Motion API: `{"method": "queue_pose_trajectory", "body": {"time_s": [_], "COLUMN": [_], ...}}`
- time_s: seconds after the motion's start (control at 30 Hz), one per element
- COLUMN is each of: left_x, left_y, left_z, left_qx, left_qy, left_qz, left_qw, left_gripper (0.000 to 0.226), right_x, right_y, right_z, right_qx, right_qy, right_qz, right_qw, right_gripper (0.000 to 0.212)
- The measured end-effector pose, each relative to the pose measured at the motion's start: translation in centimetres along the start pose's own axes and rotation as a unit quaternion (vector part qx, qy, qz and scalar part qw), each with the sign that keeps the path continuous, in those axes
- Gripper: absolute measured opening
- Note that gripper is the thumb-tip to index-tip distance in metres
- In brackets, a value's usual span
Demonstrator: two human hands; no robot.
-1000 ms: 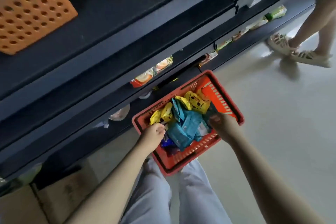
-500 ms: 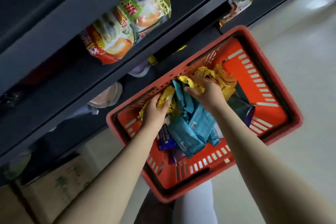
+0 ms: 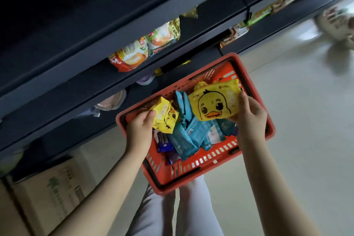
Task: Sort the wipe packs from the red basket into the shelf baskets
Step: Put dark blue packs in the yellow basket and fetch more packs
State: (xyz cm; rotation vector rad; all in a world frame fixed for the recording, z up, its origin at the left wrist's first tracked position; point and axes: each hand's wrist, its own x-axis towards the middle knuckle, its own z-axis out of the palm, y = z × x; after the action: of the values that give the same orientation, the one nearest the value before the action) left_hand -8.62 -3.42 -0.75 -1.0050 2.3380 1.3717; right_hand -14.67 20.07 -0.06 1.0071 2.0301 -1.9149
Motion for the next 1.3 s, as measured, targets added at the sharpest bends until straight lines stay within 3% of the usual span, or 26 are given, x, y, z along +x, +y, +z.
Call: {"method": "queue_pose_trajectory", "body": {"time_s": [0.1, 0.23, 0.33, 0.53, 0.63, 0.73, 0.93, 1.07, 1.2, 1.3], "left_x": [-4.7, -11.7, -16.0, -21.8, -23.0, -23.2, -22.5, -21.4, -20.2, -18.9], "left_y": [3.4, 8.8, 11.5, 14.2, 14.8, 14.2, 10.0, 7.5, 6.5, 6.8], "left_z": [-4.7, -10.7, -14.7, -23.2, -27.9, -33.1, -43.1, -47.6, -52.4, -55.3], "left_qx": [-0.046, -0.231, -0.357, -0.551, -0.585, -0.604, -0.657, -0.697, -0.683, -0.652], "left_qy": [-0.018, -0.017, 0.003, 0.014, 0.027, 0.036, -0.041, -0.083, -0.113, -0.109], "left_qz": [-0.003, -0.048, -0.041, 0.002, 0.018, 0.025, -0.007, -0.018, 0.024, 0.065], "left_qw": [0.999, 0.972, 0.933, 0.834, 0.81, 0.796, 0.752, 0.712, 0.721, 0.748], "left_gripper": [0.023, 0.017, 0.023, 0.031, 0.038, 0.041, 0.056, 0.069, 0.073, 0.051], "right_x": [-4.7, -11.3, -15.6, -24.2, -28.4, -32.7, -39.8, -43.6, -46.1, -46.7], "right_y": [-5.2, -12.7, -17.3, -24.3, -26.3, -27.3, -26.0, -25.1, -25.5, -27.0], "right_z": [-1.8, -2.9, -2.4, 1.4, 4.5, 8.3, 17.2, 23.1, 27.1, 29.8], "right_qx": [0.036, 0.106, 0.164, 0.149, 0.15, 0.176, 0.248, 0.233, 0.221, 0.207], "right_qy": [-0.031, -0.081, -0.144, -0.276, -0.33, -0.359, -0.356, -0.383, -0.404, -0.415], "right_qz": [0.024, 0.026, 0.016, -0.034, -0.033, -0.013, 0.056, 0.044, 0.021, 0.003], "right_qw": [0.999, 0.991, 0.976, 0.949, 0.931, 0.916, 0.899, 0.893, 0.888, 0.886], "right_gripper": [0.027, 0.026, 0.023, 0.03, 0.045, 0.038, 0.044, 0.045, 0.046, 0.047]}}
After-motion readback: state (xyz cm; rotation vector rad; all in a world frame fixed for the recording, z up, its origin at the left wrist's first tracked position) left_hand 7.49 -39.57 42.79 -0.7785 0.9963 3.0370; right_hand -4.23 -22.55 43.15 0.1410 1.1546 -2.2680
